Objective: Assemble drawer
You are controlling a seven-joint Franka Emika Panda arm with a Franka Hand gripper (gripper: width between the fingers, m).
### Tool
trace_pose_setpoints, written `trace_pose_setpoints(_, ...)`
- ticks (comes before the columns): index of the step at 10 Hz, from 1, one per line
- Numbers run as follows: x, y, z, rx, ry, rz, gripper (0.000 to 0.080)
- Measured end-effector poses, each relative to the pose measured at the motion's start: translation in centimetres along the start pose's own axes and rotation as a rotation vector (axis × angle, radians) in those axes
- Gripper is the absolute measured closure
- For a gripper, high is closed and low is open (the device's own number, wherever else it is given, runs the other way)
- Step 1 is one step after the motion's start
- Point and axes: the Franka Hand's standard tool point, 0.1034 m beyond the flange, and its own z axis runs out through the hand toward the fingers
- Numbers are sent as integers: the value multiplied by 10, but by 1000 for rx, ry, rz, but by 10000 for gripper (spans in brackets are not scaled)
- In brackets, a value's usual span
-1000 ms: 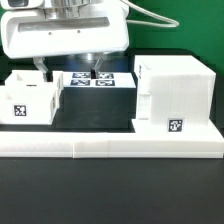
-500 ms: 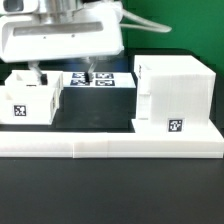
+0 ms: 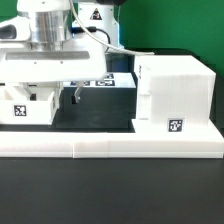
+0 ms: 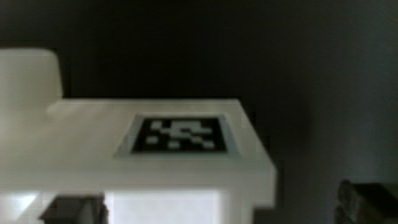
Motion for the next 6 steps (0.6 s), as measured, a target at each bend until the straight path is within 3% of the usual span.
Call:
trace_pose_setpoints(4, -1, -1, 5, -7, 1, 2, 151)
trace_pose_setpoints(5, -1, -1, 5, -7, 1, 2, 286)
trace_pose_setpoints(6, -1, 0, 5, -7, 1, 2, 286)
